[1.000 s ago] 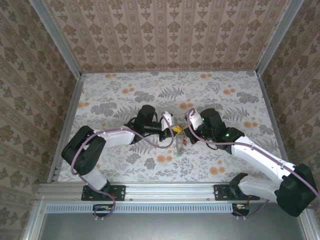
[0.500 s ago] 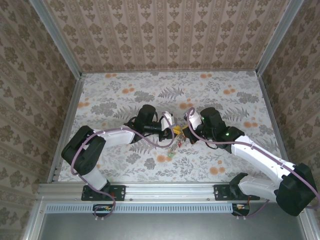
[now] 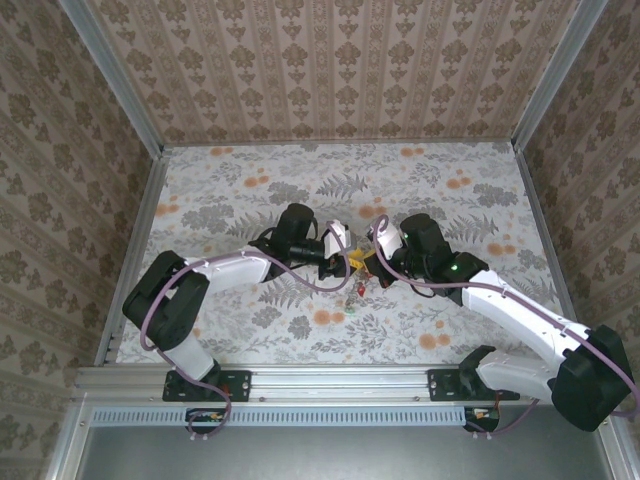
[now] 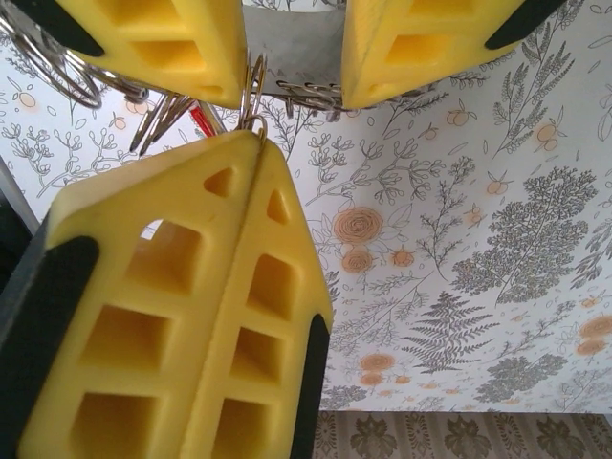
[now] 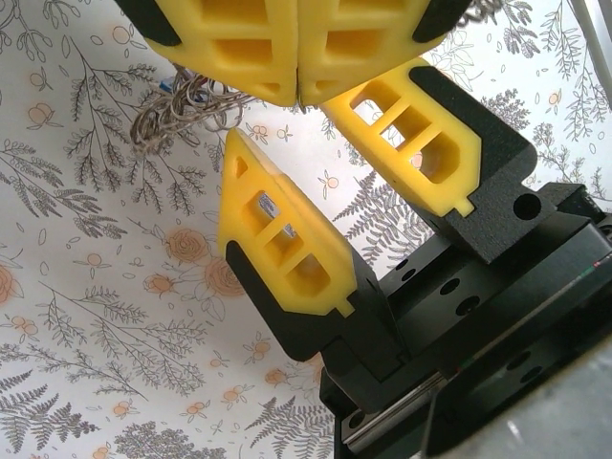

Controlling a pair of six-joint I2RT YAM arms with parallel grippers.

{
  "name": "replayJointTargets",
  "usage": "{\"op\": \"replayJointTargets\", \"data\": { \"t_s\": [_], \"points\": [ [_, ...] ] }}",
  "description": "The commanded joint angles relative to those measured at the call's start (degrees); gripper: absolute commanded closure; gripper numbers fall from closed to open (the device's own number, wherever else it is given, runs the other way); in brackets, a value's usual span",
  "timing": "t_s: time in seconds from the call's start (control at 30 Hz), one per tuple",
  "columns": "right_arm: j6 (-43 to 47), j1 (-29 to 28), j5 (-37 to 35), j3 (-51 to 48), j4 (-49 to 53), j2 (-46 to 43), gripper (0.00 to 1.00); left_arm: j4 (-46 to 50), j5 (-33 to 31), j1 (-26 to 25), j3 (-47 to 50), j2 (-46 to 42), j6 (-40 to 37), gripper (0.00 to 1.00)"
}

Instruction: Put the keys on the keyring

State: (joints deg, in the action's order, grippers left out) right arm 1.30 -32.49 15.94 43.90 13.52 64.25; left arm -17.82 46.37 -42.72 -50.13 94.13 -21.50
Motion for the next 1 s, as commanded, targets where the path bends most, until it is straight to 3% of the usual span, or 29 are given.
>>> {"op": "replayJointTargets", "data": {
  "t_s": [0.0,0.2,0.6,0.83,0.97],
  "points": [
    [0.5,0.1,1.8,2.2,-1.2,0.2,1.00,3.7,1.8,-0.3,-2.1,-1.0,-2.6,0.71],
    [0.5,0.1,2.0,2.3,-1.1,0.2,1.00,6.4,1.1,-0.3,-2.9,-1.1,-4.2,0.80],
    [0.5,0.0,1.7,2.2,-0.9,0.4,1.00,5.0,2.9,-0.3,-3.3,-0.9,-3.7,0.81],
    [0.2,0.0,0.7,1.9,-0.8,0.2,1.00,5.1,2.8,-0.3,-3.1,-0.9,-3.7,1.00],
    [-0.7,0.1,-2.9,0.8,0.5,-1.0,1.00,3.3,1.8,-0.3,-1.8,-1.4,-3.1,1.00]
  ]
}}
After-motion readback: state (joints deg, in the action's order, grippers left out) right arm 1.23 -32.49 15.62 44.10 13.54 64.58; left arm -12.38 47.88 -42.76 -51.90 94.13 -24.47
